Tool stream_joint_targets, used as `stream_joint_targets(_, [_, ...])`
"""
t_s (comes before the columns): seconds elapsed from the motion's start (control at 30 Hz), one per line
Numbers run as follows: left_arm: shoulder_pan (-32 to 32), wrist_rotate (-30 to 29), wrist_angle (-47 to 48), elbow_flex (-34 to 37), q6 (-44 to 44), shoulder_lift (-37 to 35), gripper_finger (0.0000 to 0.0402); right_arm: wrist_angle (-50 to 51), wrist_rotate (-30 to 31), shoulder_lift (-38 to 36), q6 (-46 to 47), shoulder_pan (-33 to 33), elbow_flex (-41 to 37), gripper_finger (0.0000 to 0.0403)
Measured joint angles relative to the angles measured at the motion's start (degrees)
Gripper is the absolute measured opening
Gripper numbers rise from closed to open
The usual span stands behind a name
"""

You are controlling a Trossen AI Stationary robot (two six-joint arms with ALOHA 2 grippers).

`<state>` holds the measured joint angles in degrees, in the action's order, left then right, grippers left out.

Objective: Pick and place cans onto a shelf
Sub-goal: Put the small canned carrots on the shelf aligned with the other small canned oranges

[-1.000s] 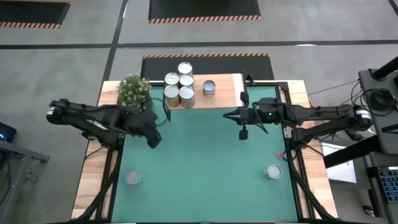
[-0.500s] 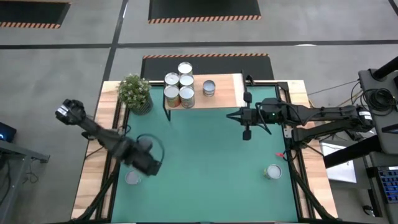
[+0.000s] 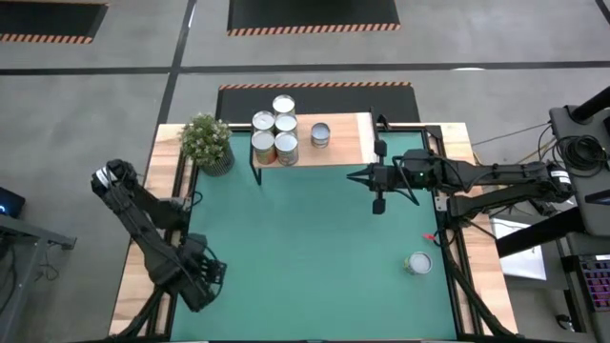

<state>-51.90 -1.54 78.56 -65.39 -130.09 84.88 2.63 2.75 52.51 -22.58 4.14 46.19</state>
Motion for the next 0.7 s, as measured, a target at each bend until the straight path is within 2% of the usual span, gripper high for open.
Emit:
stream_joint_targets(0.17, [-0.1,-0.5,-1.4,2.2,-0.1,-0.7,0.0316,0.0,0.0,0.0,0.0,0.0,-0.1,0.0009])
stream_joint_targets(0.4, [-0.1,0.0,-11.0,7.6,-0.6,-2.0,0.0316,0.0,0.0,0.0,0.0,0.0,-0.1,0.0009])
stream_joint_targets(0.7, [-0.7,1.0,-12.2,8.6,-0.6,-2.1,0.0316,0.1,0.0,0.0,0.1,0.0,-0.1,0.0009])
